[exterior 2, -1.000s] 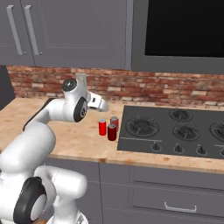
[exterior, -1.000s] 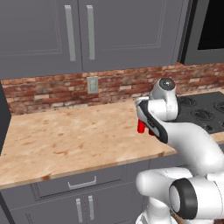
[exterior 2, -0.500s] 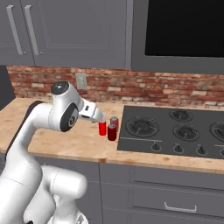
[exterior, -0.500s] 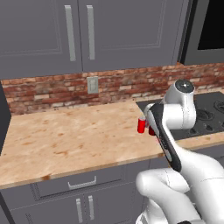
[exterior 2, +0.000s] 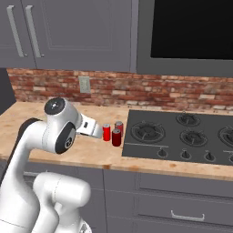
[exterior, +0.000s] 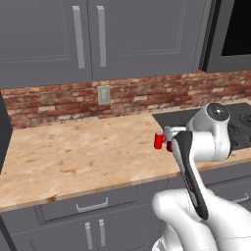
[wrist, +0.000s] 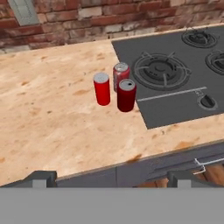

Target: Four empty soda cans are scattered around the kitchen. Gather all the cans and cluster them next to the stove for recycling.

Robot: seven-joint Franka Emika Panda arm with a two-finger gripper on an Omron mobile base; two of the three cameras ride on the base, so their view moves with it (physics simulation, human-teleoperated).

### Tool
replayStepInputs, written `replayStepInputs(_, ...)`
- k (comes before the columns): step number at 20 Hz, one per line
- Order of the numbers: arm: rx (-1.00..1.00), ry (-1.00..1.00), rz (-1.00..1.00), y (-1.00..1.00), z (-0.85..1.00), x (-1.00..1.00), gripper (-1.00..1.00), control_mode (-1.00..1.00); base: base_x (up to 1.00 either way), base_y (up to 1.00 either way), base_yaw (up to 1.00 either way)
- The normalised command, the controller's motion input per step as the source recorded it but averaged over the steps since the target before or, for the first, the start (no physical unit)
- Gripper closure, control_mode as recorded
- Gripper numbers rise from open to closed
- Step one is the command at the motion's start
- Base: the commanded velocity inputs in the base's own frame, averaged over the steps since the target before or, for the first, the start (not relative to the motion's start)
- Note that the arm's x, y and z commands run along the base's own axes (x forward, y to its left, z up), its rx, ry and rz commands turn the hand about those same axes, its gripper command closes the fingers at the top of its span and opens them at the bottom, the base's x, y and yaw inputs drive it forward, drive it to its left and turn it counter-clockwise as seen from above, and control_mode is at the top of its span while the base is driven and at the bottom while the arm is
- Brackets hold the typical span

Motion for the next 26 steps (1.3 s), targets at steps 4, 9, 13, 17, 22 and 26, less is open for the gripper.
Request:
replayStepInputs(4,0.0,0.0,0.0,0.03,-0.02,-0.4,-1.0,-1.0,0.0,0.0,0.0)
replayStepInputs(9,0.0,0.0,0.0,0.0,0.0,0.0,-1.0,1.0,-0.99,0.0,0.12)
replayStepInputs(13,0.0,0.0,0.0,0.0,0.0,0.0,-1.0,1.0,-0.94,0.01,0.71)
replayStepInputs(17,0.0,0.0,0.0,0.0,0.0,0.0,-1.0,1.0,-0.36,0.06,0.99)
replayStepInputs(22,0.0,0.0,0.0,0.0,0.0,0.0,-1.0,1.0,-0.15,0.06,1.0)
replayStepInputs(26,0.0,0.0,0.0,0.0,0.0,0.0,-1.0,1.0,-0.09,0.13,1.0)
